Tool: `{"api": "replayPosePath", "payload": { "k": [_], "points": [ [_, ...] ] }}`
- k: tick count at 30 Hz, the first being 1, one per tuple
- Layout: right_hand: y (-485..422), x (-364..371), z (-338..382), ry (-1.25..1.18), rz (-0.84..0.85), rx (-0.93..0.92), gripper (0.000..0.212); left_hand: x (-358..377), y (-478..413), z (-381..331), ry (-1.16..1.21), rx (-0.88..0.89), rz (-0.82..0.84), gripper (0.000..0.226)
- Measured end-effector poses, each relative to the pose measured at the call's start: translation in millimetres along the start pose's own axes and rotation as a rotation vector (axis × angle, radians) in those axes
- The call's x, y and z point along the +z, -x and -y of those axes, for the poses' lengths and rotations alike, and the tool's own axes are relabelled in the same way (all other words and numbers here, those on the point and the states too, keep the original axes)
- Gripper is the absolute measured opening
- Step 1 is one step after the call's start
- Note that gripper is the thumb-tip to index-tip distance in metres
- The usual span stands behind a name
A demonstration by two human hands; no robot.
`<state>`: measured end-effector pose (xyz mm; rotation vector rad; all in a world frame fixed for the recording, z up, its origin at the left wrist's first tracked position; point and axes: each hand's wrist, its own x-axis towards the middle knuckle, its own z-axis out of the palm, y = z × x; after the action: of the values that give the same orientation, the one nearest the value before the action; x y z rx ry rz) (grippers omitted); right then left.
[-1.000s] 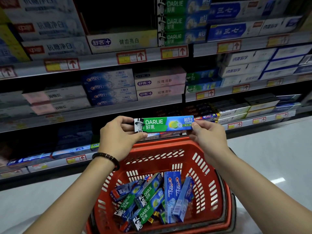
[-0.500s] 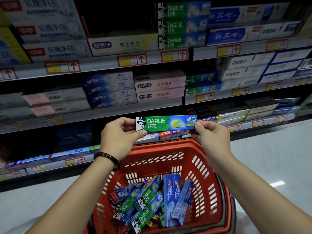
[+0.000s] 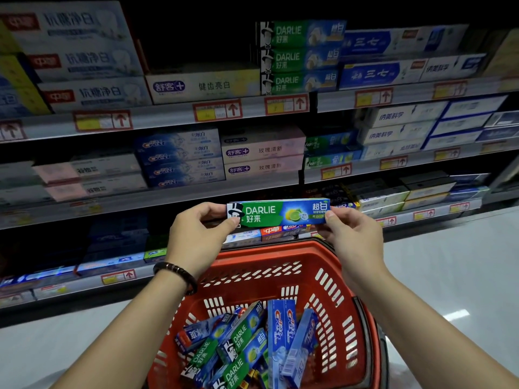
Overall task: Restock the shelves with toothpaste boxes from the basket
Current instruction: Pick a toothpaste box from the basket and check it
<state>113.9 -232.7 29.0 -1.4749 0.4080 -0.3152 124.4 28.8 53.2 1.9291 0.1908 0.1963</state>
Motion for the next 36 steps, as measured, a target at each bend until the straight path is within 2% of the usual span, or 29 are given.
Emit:
{"api": "replayPosePath", "payload": {
  "k": [7, 10, 13, 19, 25, 36],
  "points": [
    [0.7, 2.1, 1.1, 0.006, -0.008, -0.056, 0.012, 6.1, 2.6, -7.9, 0.374, -0.167, 0.030, 0.010],
    [1.6, 2.0, 2.1, 0.000, 0.009, -0.057, 0.018, 8.3, 1.5, -7.3, 0.451, -0.203, 0.003, 0.022],
    [2.7, 1.2, 4.0, -0.017, 0.026, -0.060, 0.015, 7.2, 1.7, -6.8, 0.484, -0.183, 0.008, 0.019],
    [3.1, 2.2, 4.9, -0.075, 0.027, -0.055, 0.006, 4.0, 3.0, -10.1, 0.470, -0.163, 0.022, 0.011],
    [2.0, 2.2, 4.1, -0.062, 0.004, -0.054, 0.005, 1.8, 6.7, -11.6, 0.422, -0.089, 0.006, 0.027],
    [5.6, 4.2, 6.2, -0.062, -0.025, -0.052, 0.023, 4.0, 11.2, -14.8, 0.311, -0.059, -0.047, 0.019]
  ]
}}
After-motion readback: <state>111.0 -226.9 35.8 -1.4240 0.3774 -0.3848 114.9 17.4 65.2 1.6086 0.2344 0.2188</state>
